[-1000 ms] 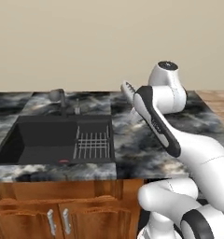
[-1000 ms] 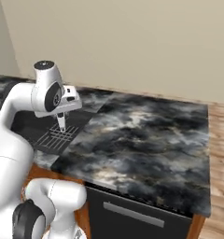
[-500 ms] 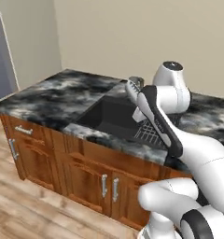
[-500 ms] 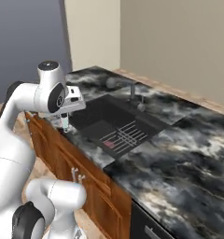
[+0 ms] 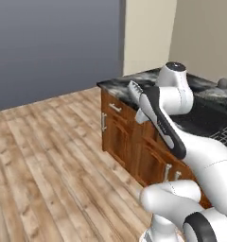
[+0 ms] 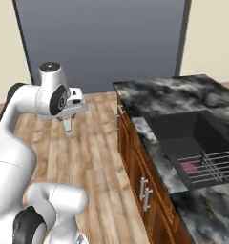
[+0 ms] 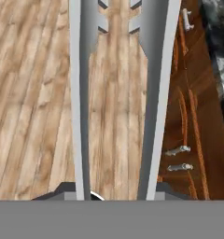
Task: Pick up the tongs from the counter and place them near the plate next to the oven.
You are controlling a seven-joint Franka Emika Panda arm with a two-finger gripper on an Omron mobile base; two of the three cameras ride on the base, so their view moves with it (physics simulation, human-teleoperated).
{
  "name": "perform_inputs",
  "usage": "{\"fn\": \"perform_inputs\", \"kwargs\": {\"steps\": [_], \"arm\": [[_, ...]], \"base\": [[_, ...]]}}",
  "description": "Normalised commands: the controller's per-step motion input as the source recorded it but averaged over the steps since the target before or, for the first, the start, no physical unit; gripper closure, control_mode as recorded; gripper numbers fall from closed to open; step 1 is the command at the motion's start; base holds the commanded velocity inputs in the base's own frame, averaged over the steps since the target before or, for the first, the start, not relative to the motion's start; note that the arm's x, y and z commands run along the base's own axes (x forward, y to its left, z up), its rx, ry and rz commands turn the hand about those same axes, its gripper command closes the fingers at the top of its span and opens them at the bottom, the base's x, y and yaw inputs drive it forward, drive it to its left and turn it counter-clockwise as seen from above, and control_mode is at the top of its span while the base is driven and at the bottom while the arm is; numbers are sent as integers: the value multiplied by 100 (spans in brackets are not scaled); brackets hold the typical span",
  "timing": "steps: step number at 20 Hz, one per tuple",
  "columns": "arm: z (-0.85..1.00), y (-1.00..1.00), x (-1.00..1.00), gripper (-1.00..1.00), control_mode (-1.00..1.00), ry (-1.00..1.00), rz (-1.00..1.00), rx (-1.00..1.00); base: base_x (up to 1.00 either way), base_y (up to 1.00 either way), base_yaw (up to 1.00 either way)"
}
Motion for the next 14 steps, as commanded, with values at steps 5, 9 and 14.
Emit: {"fn": "perform_inputs", "kwargs": {"steps": [5, 9, 14], "arm": [[0, 0, 0, 100, 100, 0, 0, 0], [0, 0, 0, 100, 100, 0, 0, 0], [0, 0, 0, 100, 100, 0, 0, 0]], "base": [[-19, 59, 79], [-19, 61, 79], [-18, 66, 76]]}}
